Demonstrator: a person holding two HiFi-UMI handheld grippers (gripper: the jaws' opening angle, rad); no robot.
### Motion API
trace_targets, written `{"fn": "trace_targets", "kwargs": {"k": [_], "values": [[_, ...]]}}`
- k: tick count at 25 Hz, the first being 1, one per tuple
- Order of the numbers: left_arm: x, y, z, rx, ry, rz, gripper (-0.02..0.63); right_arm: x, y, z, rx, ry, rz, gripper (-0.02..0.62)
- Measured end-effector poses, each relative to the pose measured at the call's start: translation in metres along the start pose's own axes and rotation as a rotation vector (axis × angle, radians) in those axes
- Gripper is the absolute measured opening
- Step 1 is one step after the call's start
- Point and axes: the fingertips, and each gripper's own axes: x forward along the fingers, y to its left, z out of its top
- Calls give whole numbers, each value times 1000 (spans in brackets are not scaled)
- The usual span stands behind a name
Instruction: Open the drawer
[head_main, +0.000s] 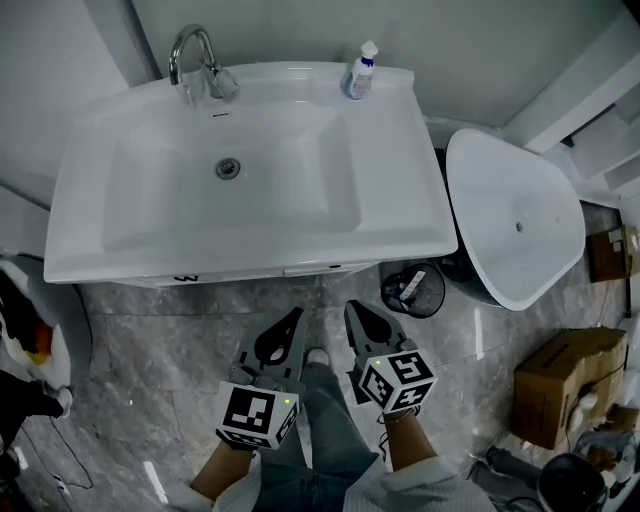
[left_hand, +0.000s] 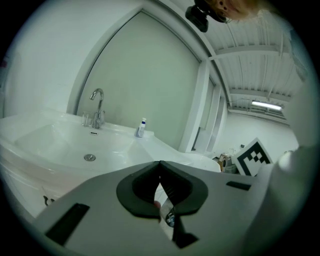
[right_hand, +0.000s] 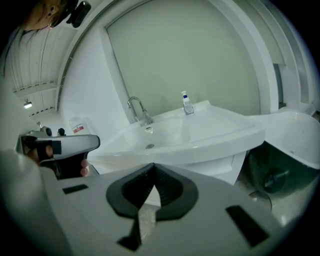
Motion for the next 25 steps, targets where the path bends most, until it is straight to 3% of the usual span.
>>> {"fn": "trace_targets", "kwargs": {"k": [18,25], "values": [[35,32,-115,-77,14,97,17,70,-49,-89,-101,19,3,11],[51,40,-147,-132,30,136,17,95,-77,-113,-40,21,-10,11]]}}
